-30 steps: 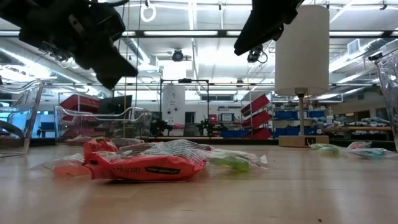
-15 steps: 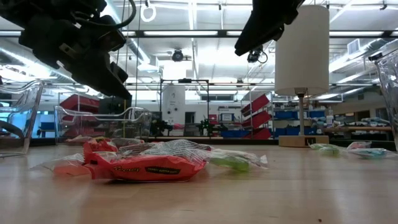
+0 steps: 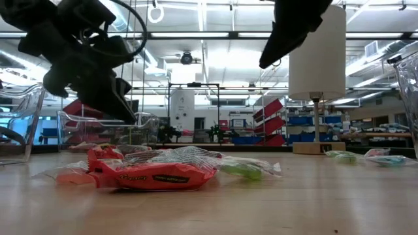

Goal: Sort candy
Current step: Put the chocolate into the bottom right transparent bin

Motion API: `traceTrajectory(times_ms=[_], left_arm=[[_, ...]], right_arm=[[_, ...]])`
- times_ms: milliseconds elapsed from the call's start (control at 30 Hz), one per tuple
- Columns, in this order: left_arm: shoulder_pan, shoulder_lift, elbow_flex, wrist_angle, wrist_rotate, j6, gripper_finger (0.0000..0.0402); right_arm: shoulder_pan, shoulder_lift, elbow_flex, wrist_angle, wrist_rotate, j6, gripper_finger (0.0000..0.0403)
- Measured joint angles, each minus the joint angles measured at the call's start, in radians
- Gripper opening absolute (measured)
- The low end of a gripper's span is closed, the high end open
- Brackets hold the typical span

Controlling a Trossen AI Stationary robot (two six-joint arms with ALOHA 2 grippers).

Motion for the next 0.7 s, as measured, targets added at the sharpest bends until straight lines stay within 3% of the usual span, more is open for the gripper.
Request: traceTrajectory(times_ms=[400,700], left_arm=[[0.000,0.076,0.000,0.011,-0.014,-0.022,0.0115],[0.000,0.111,0.000,0.023,-0.029,-0.024,0.0125]], right_arm=[[0.002,0.000,0.000,-0.061,0.000,0.055,0.0127],[0.000,0.000,0.000,-0.060,0.000,0.053,0.0144]])
